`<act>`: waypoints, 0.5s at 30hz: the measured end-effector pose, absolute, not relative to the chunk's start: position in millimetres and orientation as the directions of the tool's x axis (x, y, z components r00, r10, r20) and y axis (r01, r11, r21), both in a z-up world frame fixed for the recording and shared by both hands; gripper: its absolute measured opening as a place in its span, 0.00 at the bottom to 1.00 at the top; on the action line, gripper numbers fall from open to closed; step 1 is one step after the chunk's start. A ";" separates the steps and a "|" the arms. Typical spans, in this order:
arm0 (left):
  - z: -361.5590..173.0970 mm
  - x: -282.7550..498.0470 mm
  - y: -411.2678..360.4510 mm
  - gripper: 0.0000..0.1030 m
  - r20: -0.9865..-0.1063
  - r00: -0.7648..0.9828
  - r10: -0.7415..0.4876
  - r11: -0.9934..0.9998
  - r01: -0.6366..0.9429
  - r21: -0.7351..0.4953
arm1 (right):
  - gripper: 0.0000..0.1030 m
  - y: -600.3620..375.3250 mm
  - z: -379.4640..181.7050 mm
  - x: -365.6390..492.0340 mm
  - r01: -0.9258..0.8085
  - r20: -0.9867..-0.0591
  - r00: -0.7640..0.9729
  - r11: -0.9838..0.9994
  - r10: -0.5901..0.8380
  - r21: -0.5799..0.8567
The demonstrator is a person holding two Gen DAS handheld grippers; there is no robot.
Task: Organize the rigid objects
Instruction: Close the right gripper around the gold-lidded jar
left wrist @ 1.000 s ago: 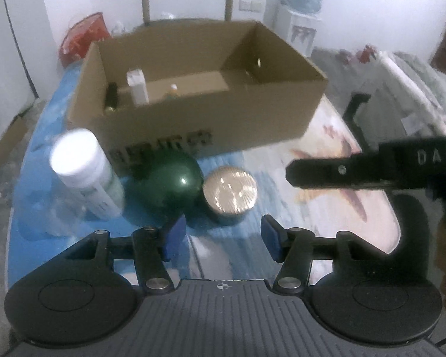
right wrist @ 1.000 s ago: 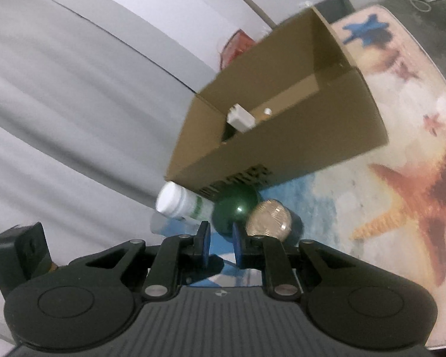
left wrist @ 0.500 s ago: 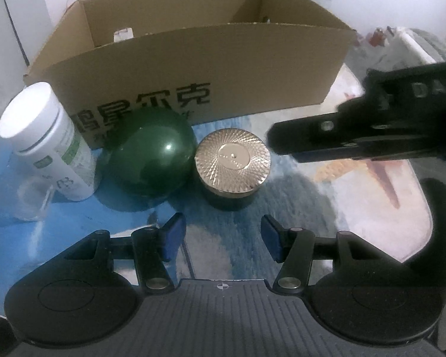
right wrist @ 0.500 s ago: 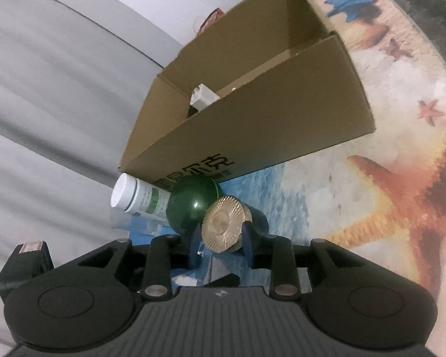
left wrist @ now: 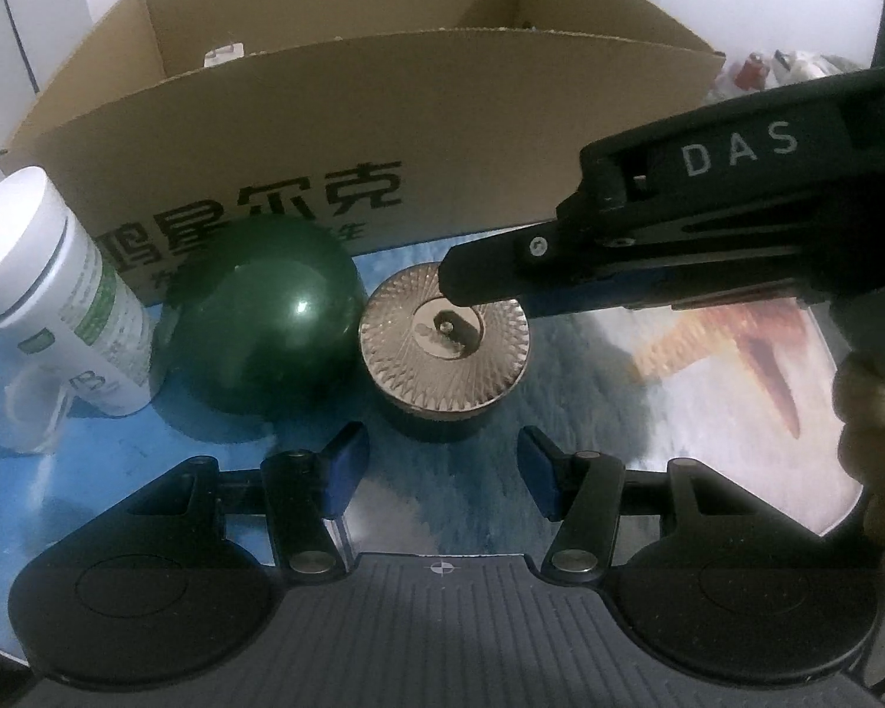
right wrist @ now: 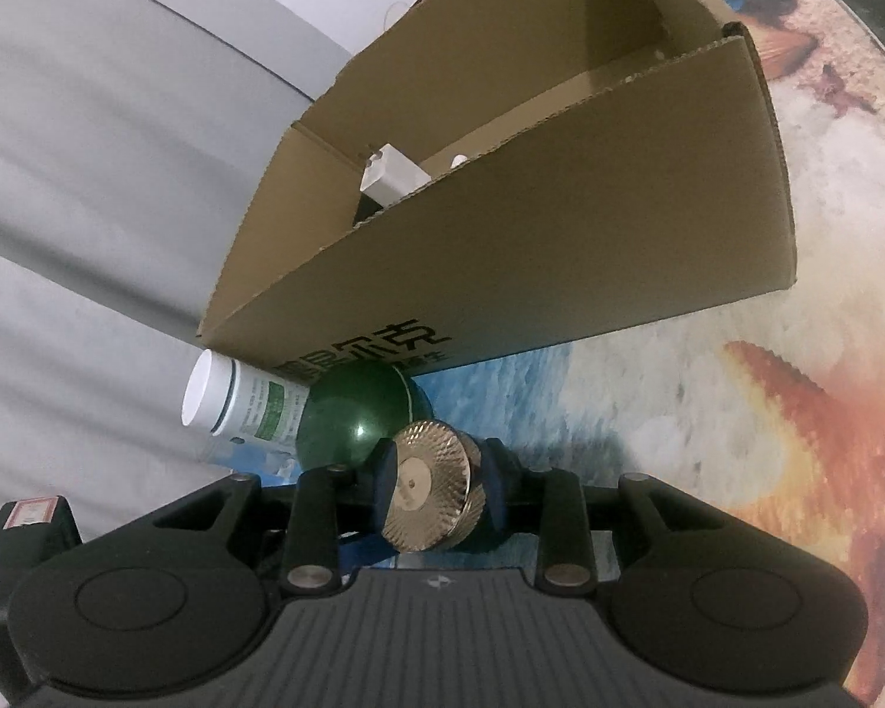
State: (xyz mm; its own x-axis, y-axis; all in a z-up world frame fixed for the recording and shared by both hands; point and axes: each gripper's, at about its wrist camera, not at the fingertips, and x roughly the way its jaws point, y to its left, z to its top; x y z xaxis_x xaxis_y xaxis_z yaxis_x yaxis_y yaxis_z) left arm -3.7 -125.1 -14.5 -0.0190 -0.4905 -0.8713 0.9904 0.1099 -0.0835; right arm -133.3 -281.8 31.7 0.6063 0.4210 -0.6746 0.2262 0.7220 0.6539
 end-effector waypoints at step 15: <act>-15.9 -7.6 -123.3 0.54 -0.851 0.002 -0.526 0.088 0.995 -0.052 | 0.33 -288.8 19.9 -124.8 0.189 -0.655 0.586 0.705 0.478 0.683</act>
State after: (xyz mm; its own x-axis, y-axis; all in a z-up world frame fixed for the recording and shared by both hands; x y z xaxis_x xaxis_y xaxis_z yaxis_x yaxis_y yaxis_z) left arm -7.6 -123.3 -15.9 0.0021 -0.5257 -0.8507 0.9948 0.0877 -0.0517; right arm -124.8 -288.8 19.9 0.5859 0.4775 -0.6548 0.1886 0.7054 0.6832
